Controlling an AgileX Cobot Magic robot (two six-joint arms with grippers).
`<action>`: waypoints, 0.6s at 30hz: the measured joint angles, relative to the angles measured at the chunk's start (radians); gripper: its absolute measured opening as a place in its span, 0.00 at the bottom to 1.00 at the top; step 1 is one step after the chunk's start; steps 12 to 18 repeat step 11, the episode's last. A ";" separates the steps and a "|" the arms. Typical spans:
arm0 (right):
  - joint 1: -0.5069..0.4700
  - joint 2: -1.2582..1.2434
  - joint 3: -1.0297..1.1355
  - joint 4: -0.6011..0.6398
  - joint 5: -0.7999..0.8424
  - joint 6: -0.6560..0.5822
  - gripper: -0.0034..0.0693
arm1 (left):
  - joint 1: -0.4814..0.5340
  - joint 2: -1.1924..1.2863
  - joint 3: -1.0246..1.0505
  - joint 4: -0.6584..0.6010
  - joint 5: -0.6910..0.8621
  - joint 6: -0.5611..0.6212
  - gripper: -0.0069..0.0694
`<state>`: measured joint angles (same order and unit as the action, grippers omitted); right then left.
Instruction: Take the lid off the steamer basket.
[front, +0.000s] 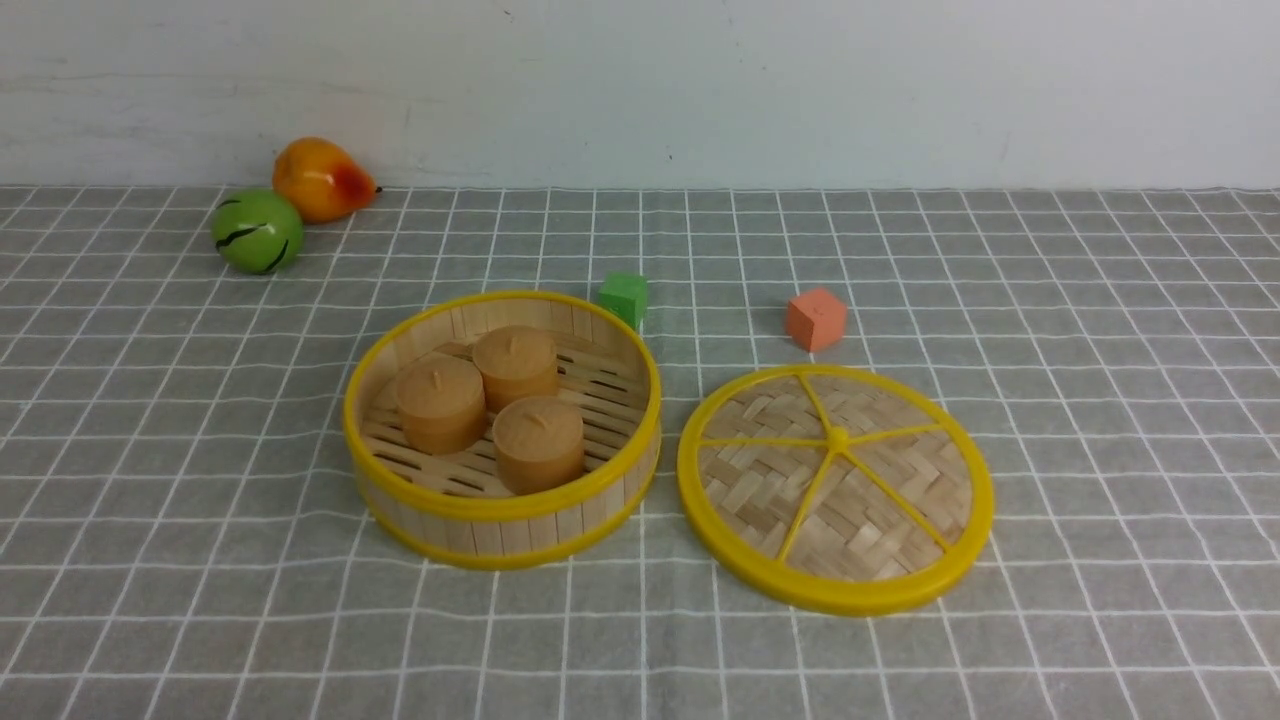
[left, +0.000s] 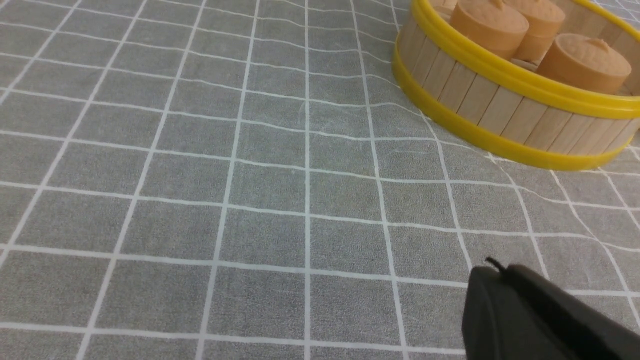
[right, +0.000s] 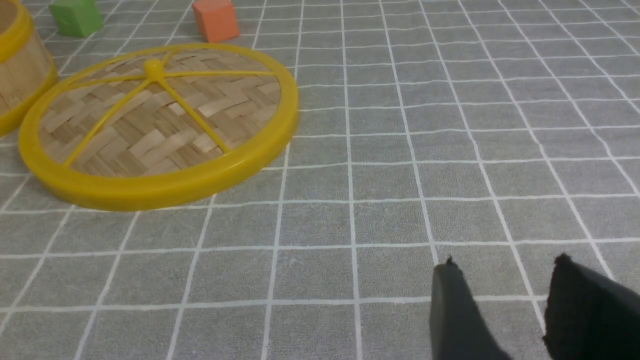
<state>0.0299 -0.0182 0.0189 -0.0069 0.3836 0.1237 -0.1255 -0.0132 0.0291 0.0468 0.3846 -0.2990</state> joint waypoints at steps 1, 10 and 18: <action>0.000 0.000 0.000 0.000 0.000 0.000 0.38 | 0.000 0.000 0.000 0.000 0.000 0.000 0.08; 0.000 0.000 0.000 0.000 0.000 0.000 0.38 | 0.000 0.000 0.000 0.000 0.000 0.000 0.08; 0.000 0.000 0.000 0.000 0.000 0.000 0.38 | 0.000 0.000 0.000 0.000 0.000 0.000 0.08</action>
